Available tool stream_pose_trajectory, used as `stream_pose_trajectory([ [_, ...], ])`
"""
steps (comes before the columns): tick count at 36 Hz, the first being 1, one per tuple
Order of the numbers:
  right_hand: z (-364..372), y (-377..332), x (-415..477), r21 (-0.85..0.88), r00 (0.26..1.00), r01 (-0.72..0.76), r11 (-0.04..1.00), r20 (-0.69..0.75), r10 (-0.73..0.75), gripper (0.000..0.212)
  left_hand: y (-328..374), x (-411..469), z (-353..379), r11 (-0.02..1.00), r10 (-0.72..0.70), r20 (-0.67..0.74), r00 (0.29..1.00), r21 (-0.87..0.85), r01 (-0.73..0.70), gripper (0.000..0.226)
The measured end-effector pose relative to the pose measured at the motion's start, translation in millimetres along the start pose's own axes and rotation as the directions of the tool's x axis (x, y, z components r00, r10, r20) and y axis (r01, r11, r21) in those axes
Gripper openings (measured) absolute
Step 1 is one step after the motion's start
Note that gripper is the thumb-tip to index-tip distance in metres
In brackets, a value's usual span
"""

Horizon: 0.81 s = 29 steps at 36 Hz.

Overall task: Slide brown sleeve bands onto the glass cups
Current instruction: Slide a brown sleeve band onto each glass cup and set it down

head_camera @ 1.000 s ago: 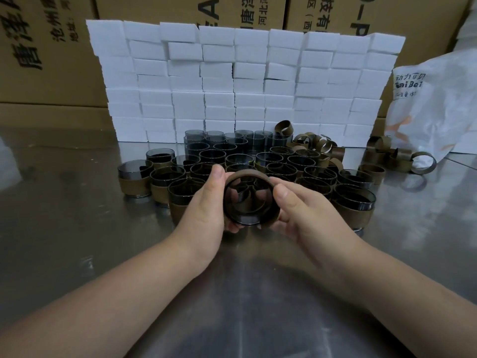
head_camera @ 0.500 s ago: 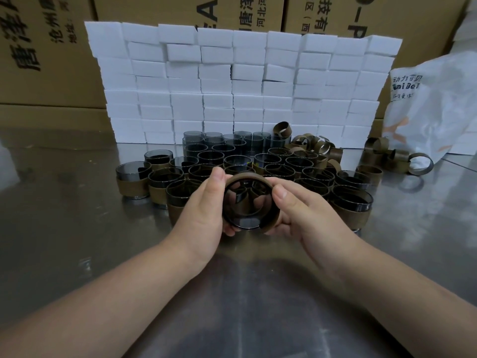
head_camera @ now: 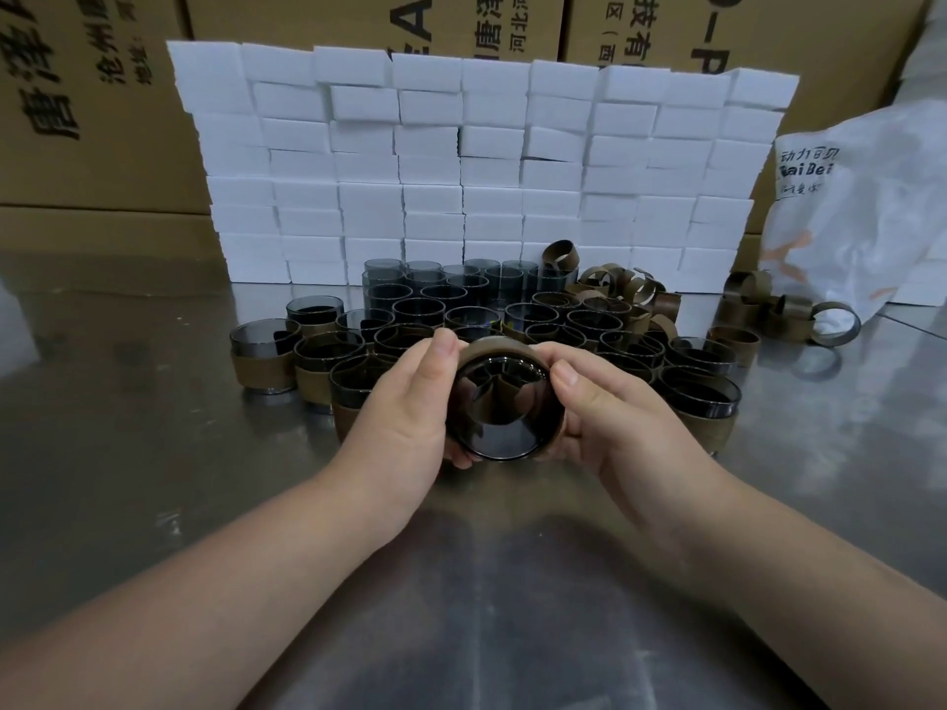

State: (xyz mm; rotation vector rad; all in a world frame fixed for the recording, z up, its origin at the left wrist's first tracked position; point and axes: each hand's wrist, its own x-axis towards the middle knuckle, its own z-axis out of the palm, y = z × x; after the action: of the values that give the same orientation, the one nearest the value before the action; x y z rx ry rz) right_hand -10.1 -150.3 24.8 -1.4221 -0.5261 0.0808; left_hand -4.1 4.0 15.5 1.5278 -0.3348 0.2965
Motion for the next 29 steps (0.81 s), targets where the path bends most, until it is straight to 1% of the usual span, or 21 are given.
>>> stream_pose_trajectory([
  [3, -1.8, 0.7, -1.1, 0.052, 1.0, 0.0, 0.999, 0.028, -0.002, 0.036, -0.9, -0.2, 0.5, 0.999, 0.008, 0.017, 1.0, -0.035, -0.007, 0.051],
  [6, -2.9, 4.0, 1.4, 0.044, 1.0, 0.017, 0.999, -0.015, -0.017, 0.031, -4.9, -1.8, 3.8, 0.997, -0.008, 0.04, 0.999, -0.081, 0.011, 0.039],
  [8, -0.8, 6.8, 3.0, 0.08, 0.999, 0.014, 0.997, -0.046, -0.011, 0.026, -9.0, -4.3, 7.1, 0.995, -0.018, 0.064, 0.998, -0.101, 0.025, 0.029],
  [9, 1.2, 7.7, 3.3, 0.109, 0.998, 0.001, 0.994, -0.055, 0.005, 0.03, -10.3, -5.7, 8.9, 0.996, -0.014, 0.079, 0.997, -0.084, 0.021, 0.027],
  [10, 3.5, 8.7, 3.0, 0.117, 0.998, -0.014, 0.993, -0.065, 0.021, 0.037, -10.7, -7.3, 11.0, 0.997, -0.011, 0.095, 0.995, -0.07, 0.017, 0.026],
  [12, 7.6, 9.2, 1.0, 0.04, 0.991, -0.009, 0.999, -0.13, 0.014, 0.048, -10.9, -9.0, 14.7, 0.997, -0.004, 0.111, 0.994, -0.071, 0.012, 0.019],
  [13, 9.5, 8.6, 0.2, -0.014, 0.984, 0.013, 1.0, -0.18, -0.016, 0.043, -10.6, -9.1, 16.2, 0.997, -0.003, 0.113, 0.994, -0.07, 0.011, 0.018],
  [15, 10.7, 8.2, 0.6, -0.106, 0.959, 0.063, 0.992, -0.269, -0.089, 0.028, -11.5, -7.6, 18.9, 1.0, 0.017, 0.128, 0.992, -0.025, -0.013, 0.025],
  [17, 8.6, 10.6, 3.2, -0.154, 0.935, 0.105, 0.982, -0.321, -0.15, 0.028, -13.1, -5.8, 21.1, 0.999, 0.046, 0.134, 0.99, 0.019, -0.049, 0.026],
  [20, 4.2, 15.1, 6.0, -0.199, 0.922, 0.145, 0.969, -0.328, -0.205, 0.029, -16.6, -2.7, 22.6, 0.996, 0.061, 0.128, 0.99, 0.055, -0.069, 0.025],
  [23, 1.4, 16.7, 6.9, -0.256, 0.924, 0.154, 0.954, -0.305, -0.231, 0.033, -19.6, -2.3, 22.9, 0.996, 0.063, 0.167, 0.984, 0.059, -0.074, 0.024],
  [25, -0.5, 17.2, 6.5, -0.259, 0.922, 0.156, 0.953, -0.307, -0.234, 0.036, -21.2, -3.2, 22.8, 0.993, 0.069, 0.191, 0.979, 0.085, -0.087, 0.02],
  [27, -1.5, 17.1, 5.3, -0.271, 0.928, 0.137, 0.953, -0.301, -0.219, 0.031, -22.7, -3.9, 22.9, 0.985, 0.072, 0.188, 0.98, 0.141, -0.099, 0.017],
  [29, -1.5, 17.2, 3.1, -0.314, 0.927, 0.105, 0.944, -0.312, -0.207, 0.027, -22.8, -5.0, 23.3, 0.967, 0.096, 0.152, 0.984, 0.22, -0.129, 0.021],
])
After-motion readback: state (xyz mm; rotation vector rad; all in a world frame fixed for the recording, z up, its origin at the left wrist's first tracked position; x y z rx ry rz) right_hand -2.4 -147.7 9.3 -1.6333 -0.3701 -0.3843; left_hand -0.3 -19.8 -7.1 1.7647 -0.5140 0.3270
